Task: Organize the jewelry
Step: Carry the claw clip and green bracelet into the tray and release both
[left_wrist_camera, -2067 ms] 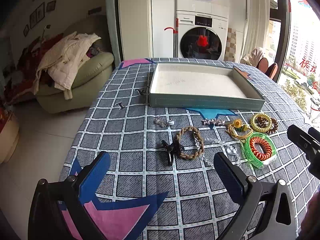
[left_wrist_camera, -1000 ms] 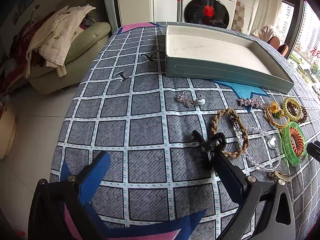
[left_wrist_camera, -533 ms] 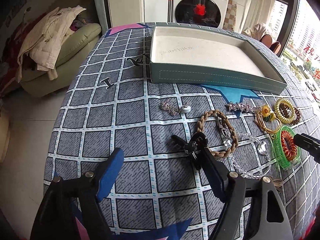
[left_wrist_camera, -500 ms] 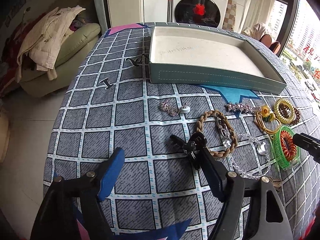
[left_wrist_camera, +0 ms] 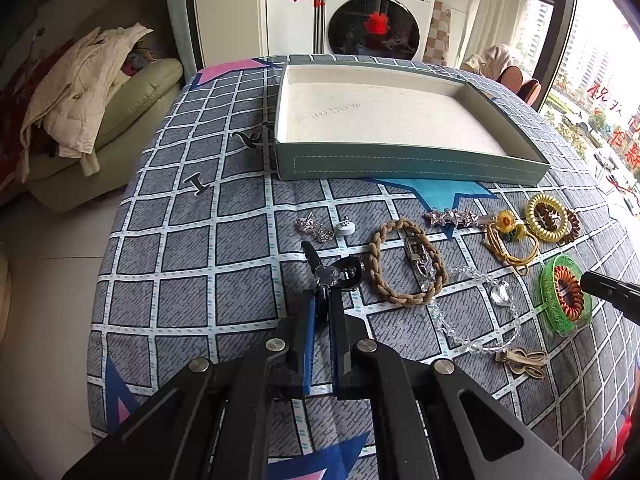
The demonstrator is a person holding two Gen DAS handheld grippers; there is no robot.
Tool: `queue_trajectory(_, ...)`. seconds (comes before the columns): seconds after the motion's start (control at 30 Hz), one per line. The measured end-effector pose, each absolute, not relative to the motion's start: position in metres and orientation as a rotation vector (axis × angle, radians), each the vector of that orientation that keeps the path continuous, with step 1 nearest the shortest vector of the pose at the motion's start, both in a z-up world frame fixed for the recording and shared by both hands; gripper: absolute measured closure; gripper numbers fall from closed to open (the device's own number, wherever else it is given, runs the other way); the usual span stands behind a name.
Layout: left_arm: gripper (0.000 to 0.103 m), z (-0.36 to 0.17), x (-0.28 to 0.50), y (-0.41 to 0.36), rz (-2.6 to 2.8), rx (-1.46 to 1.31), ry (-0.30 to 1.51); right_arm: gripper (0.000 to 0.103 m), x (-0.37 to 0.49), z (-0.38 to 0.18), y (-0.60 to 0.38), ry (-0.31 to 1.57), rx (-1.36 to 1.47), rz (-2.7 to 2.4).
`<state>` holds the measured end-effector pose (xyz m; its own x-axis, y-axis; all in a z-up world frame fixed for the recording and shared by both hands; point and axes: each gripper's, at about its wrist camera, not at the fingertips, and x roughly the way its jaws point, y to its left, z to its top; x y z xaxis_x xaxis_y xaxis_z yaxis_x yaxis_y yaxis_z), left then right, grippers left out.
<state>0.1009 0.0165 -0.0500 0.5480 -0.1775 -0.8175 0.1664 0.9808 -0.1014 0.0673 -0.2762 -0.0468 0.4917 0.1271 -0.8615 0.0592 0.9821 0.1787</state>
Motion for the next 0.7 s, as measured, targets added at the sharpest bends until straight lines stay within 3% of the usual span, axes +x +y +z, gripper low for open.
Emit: queue_trajectory(0.7,0.077,0.013,0.115,0.016,-0.27,-0.033,0.86,0.097,0.099,0.017,-0.268,0.916,0.246,0.154)
